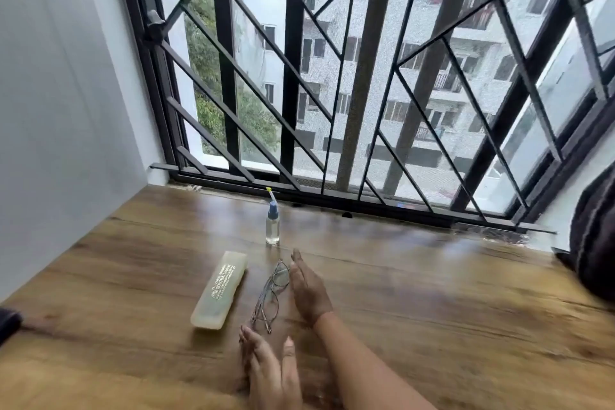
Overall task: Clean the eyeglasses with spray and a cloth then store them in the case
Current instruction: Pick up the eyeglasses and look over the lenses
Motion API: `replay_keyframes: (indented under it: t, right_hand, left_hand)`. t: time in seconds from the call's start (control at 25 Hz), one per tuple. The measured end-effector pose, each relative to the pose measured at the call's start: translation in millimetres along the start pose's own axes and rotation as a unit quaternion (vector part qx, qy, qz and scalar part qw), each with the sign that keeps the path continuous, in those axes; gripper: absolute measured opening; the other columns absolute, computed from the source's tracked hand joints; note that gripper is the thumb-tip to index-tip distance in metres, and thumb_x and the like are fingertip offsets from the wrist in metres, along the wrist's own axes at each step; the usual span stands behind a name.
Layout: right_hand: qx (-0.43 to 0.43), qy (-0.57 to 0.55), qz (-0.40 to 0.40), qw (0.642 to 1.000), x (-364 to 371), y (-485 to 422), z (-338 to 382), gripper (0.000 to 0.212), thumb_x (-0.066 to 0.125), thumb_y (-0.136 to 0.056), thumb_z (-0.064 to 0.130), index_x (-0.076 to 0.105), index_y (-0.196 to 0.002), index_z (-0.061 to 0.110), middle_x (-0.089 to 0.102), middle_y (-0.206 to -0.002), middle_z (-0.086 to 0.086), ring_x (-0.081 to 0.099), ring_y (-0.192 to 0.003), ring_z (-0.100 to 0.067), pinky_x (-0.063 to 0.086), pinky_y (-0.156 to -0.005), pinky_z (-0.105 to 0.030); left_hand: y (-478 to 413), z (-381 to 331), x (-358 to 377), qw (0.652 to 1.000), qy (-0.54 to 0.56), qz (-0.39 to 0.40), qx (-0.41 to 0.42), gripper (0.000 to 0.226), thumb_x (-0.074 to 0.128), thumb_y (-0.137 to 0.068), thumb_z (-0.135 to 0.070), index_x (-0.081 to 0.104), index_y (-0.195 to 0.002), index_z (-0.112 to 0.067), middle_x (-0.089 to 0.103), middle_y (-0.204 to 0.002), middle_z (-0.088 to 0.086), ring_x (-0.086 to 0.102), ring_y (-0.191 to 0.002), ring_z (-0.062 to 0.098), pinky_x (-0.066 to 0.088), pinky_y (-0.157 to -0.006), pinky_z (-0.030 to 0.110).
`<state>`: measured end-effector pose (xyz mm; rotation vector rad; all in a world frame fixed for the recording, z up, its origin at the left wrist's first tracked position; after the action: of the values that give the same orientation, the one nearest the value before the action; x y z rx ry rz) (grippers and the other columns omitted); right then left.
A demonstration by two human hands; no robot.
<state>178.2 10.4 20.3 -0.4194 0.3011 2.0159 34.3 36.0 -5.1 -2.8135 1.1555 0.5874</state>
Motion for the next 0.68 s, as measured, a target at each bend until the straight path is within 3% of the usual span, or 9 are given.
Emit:
replay_keyframes:
  t: [0.16,0.24,0.32,0.4,0.56,0.68]
  right_hand:
    - [0.013,0.025,0.028,0.999,7,-15,-5,0.045,0.033,-0.099,0.019,0.029,-0.143,0.009,0.032,-0.150,-0.010,0.028,-0.139,-0.020,0.017,-0.111,-0.022]
    - [0.012,0.017,0.034,0.999,9,-18,-9,0.041,0.035,-0.098,0.014,0.037,-0.139,0.008,0.039,-0.146,-0.012,0.034,-0.136,-0.021,0.020,-0.107,-0.018]
    - [0.013,0.014,0.042,0.999,10,-21,-9,0.039,0.035,-0.098,0.012,0.042,-0.136,0.006,0.046,-0.140,-0.017,0.041,-0.131,-0.025,0.026,-0.105,-0.022]
    - [0.020,0.014,0.050,0.998,8,-20,-12,0.038,0.035,-0.098,0.013,0.044,-0.134,0.005,0.048,-0.139,-0.017,0.042,-0.130,-0.024,0.027,-0.105,-0.021]
    - [0.039,-0.002,0.014,0.999,-10,-5,-26,0.040,0.036,-0.098,0.017,0.042,-0.136,0.005,0.041,-0.145,-0.007,0.036,-0.135,-0.015,0.022,-0.107,-0.017]
    - [0.062,-0.014,-0.045,0.997,-37,24,-41,0.047,0.038,-0.093,0.033,0.054,-0.127,0.005,0.058,-0.127,-0.001,0.049,-0.120,-0.011,0.032,-0.101,-0.022]
  left_hand:
    - [-11,2,4,0.998,0.056,0.002,-0.008,0.120,0.022,-0.047,-0.067,0.008,-0.144,0.001,0.012,-0.152,0.025,0.011,-0.143,0.030,0.007,-0.113,0.031]
    - [-16,1,7,0.997,0.080,0.014,-0.002,0.118,0.029,-0.049,-0.066,0.009,-0.144,0.000,0.010,-0.153,0.021,0.007,-0.144,0.026,0.003,-0.112,0.025]
    - [-22,2,10,0.994,0.101,0.030,0.000,0.107,0.042,-0.058,-0.054,0.008,-0.145,-0.003,0.009,-0.154,0.017,0.004,-0.144,0.022,0.001,-0.111,0.022]
    - [-24,-1,9,0.992,0.116,0.042,-0.002,0.101,0.046,-0.060,-0.040,0.005,-0.146,-0.005,0.008,-0.155,0.011,0.002,-0.144,0.019,0.001,-0.111,0.021]
    - [-34,-1,13,0.987,0.149,0.061,0.001,0.108,0.051,-0.055,-0.035,-0.002,-0.145,-0.006,0.007,-0.151,-0.003,0.007,-0.143,0.017,0.004,-0.112,0.025]
    - [-42,9,22,0.976,0.182,0.116,-0.020,0.111,0.053,-0.052,-0.016,-0.010,-0.144,-0.014,0.001,-0.146,-0.011,0.007,-0.143,0.016,0.008,-0.117,0.035]
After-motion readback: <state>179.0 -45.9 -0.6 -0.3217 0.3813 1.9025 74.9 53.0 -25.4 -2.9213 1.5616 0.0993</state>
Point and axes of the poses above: each hand's wrist, its own y-axis away from the middle knuckle, its own x-axis out of the palm, z = x × y, the point moved 5 cm from there along -y, towards the middle knuckle
